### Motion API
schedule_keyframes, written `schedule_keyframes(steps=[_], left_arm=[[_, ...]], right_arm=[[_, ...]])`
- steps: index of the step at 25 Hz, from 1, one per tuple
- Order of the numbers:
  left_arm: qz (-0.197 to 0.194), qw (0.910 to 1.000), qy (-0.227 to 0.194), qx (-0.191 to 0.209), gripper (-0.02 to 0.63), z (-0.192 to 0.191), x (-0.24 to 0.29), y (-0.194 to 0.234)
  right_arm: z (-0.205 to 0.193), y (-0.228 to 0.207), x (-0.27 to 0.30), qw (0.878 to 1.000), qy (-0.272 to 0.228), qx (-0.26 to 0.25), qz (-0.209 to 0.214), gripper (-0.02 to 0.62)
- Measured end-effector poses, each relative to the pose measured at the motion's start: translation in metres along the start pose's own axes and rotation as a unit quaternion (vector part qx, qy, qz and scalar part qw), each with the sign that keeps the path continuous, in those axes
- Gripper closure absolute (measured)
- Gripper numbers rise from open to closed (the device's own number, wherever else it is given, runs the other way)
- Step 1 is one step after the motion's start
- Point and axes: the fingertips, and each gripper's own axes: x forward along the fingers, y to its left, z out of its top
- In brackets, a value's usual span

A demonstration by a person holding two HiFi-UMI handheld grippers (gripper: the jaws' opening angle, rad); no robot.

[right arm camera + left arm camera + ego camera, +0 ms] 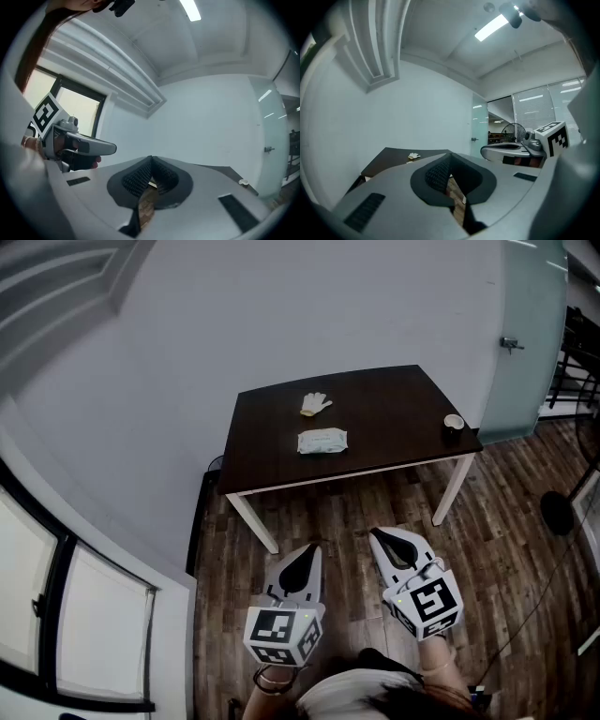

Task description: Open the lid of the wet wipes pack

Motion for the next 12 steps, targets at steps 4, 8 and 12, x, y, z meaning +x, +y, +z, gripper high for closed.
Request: schedule_keyframes(steps=[4, 8, 12], left_arm=[[0.0, 1.0, 0.001, -0.005, 0.588, -0.002, 0.004, -0.006], [-0.001, 1.0, 0.003, -0.008, 0.588, -0.005, 0.01, -0.01], [0.001, 0.9999, 0.004, -0.012, 0.588, -0.009, 0.018, -0.016]], right_arm=[[-0.003, -0.007, -0.005, 1.0, 0.0, 0.002, -0.003, 0.592], [-0.003, -0.015, -0.006, 1.0, -0.007, 0.007, -0.007, 0.592], [-0.007, -0.021, -0.006, 1.0, -0.008, 0.008, -0.002, 0.593]])
